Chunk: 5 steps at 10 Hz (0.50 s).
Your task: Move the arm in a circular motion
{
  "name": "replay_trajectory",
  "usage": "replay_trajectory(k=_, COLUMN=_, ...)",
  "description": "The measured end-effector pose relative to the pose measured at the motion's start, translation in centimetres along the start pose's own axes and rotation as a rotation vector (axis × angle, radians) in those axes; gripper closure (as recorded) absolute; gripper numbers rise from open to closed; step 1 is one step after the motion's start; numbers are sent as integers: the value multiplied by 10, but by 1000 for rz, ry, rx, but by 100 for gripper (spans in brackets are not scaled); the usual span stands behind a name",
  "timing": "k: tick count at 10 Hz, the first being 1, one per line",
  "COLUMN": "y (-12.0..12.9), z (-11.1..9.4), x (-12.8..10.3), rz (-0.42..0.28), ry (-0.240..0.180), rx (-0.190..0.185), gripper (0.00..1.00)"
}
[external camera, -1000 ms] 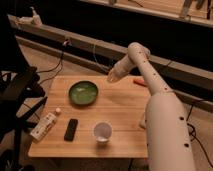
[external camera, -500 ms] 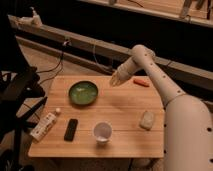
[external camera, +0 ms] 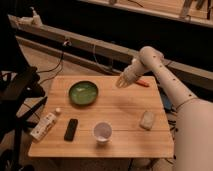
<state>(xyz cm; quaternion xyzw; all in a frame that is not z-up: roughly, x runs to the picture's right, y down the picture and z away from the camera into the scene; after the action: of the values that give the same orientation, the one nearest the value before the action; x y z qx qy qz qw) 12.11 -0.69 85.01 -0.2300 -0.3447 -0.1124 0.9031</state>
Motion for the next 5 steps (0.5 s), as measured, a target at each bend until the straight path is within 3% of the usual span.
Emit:
replay_trajectory(k=1, y=6, z=-3, x=1, rz=4, ry=1, rx=0, gripper=80)
replay_trajectory(k=3, y=4, z=-1, x=1, rz=-7, ry=65, rx=34, gripper=98)
replay_trajectory(k=5, y=-14, z=3, x=12, rz=-11, ry=139, rx=91, gripper=100)
